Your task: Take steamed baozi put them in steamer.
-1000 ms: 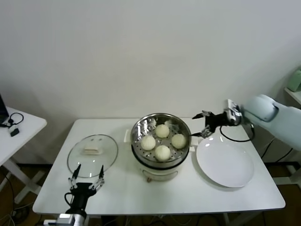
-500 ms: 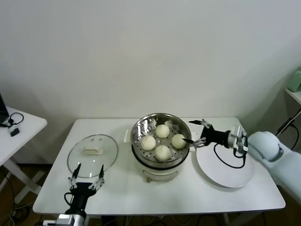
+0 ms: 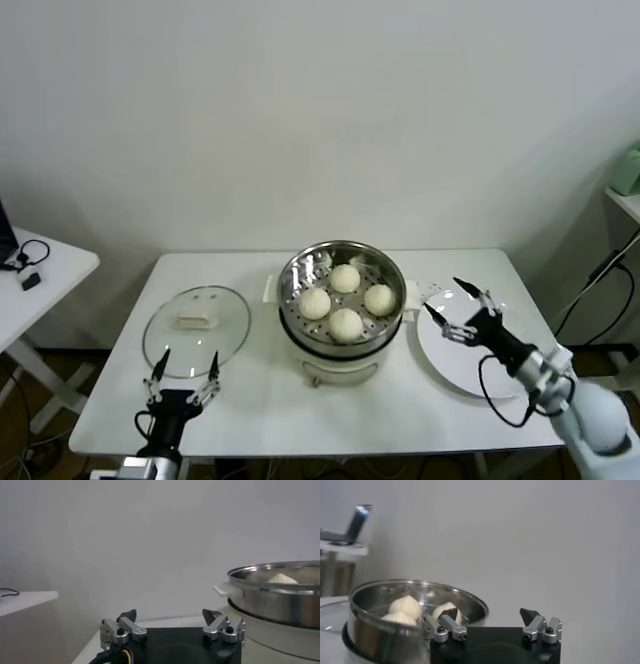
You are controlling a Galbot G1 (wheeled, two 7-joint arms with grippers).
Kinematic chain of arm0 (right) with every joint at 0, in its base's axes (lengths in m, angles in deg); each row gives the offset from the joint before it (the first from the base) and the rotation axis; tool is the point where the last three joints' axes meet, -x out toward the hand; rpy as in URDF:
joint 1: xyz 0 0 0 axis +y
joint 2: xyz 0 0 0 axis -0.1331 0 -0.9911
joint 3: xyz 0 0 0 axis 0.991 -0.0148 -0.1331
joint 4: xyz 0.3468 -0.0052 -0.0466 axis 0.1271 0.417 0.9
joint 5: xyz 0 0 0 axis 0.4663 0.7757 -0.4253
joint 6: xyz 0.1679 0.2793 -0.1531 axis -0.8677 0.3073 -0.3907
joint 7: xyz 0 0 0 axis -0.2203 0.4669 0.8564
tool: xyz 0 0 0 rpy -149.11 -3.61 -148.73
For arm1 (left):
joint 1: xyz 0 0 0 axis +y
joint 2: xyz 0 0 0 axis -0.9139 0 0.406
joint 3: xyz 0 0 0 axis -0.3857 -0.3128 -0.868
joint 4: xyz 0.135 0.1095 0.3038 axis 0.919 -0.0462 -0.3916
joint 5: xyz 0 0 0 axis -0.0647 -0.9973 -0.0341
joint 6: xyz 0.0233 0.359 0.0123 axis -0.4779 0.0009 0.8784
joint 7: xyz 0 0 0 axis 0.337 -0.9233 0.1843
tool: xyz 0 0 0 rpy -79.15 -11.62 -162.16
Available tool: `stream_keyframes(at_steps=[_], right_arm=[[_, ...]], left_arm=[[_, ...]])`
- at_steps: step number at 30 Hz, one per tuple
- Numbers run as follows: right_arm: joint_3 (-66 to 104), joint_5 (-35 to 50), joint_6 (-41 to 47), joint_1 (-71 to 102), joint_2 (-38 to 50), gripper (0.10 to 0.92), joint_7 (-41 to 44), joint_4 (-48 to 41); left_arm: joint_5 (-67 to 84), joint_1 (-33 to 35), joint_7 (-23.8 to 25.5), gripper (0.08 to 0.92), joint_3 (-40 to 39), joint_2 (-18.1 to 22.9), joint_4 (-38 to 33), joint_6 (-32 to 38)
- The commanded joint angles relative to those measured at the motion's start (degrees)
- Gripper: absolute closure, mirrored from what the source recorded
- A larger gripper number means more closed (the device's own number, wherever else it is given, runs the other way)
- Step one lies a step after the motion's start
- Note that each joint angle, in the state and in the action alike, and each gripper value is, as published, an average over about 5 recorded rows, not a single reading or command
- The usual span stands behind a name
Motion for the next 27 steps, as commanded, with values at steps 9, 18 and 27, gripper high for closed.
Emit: stream_keyframes(at_steps=[9, 18, 27], right_arm=[[6.93, -4.65, -6.98, 15.44, -24.55, 0.203, -7.32, 5.58], [5.39, -5.95, -7.30, 15.95, -26.13, 0.203, -7.70, 5.56], [5.20, -5.17, -7.10, 15.91, -24.29, 0.203, -7.35, 5.06]], left_arm=[[1.50, 0.17, 1.80, 0.177, 1.39, 0.10, 0.59, 0.49], [2.15, 0.44, 2.77, 0.177, 2.08, 0.18, 0.86, 0.71], [2.51, 0.53, 3.52, 0.177, 2.53, 0.13, 0.73, 0.54]])
